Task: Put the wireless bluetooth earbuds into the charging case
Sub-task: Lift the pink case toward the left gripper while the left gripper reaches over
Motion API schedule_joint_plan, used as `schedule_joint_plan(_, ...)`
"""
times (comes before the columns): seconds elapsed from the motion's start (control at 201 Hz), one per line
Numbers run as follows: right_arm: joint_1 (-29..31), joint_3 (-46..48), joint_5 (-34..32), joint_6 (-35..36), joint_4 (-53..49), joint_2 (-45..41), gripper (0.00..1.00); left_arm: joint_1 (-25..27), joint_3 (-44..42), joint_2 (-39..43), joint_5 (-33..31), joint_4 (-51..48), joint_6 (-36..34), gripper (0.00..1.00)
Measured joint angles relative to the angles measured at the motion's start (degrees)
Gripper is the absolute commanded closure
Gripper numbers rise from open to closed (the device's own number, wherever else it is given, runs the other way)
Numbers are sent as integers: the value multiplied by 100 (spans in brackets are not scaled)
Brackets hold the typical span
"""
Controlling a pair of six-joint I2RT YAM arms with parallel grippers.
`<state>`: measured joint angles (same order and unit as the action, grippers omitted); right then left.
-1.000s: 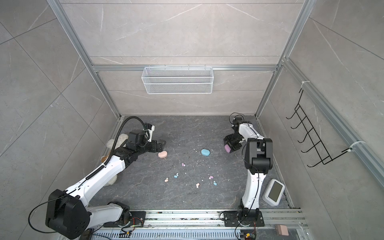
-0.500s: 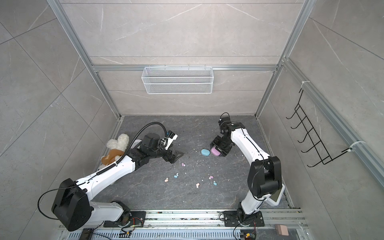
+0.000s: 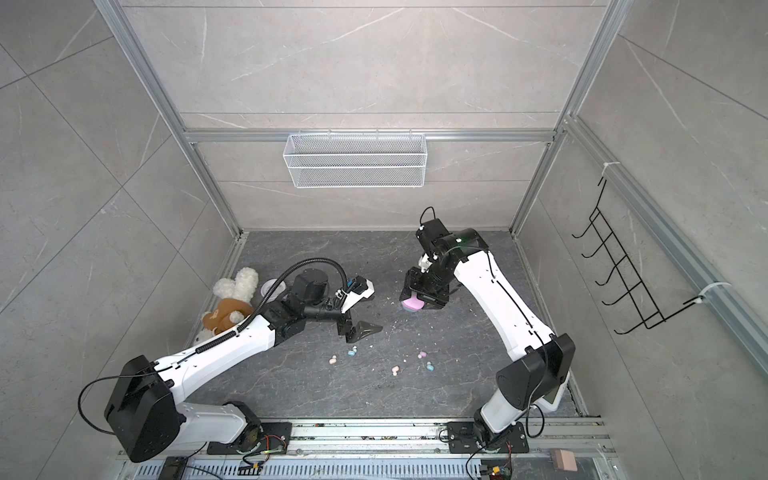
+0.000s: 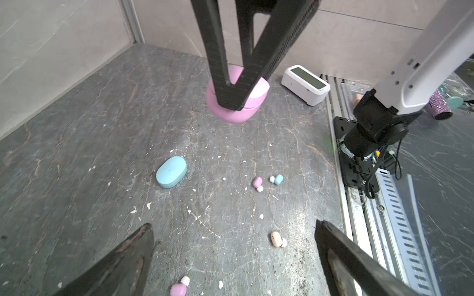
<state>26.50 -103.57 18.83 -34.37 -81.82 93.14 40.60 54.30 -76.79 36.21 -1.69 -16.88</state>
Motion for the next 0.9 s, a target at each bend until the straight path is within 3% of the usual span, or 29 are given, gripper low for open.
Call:
schedule_joint_plan(0.319, 680, -483, 184, 348, -273, -15, 48, 52, 0, 4, 645, 634, -131, 0)
schedule_joint_plan(0.767, 1322, -914, 245, 245, -343, -13, 48, 264, -317, 439, 752, 1353, -70, 0)
schedule_joint_plan(0.901, 1399, -960, 245, 179, -339, -2, 49, 369, -431, 581, 741, 1412, -66, 6)
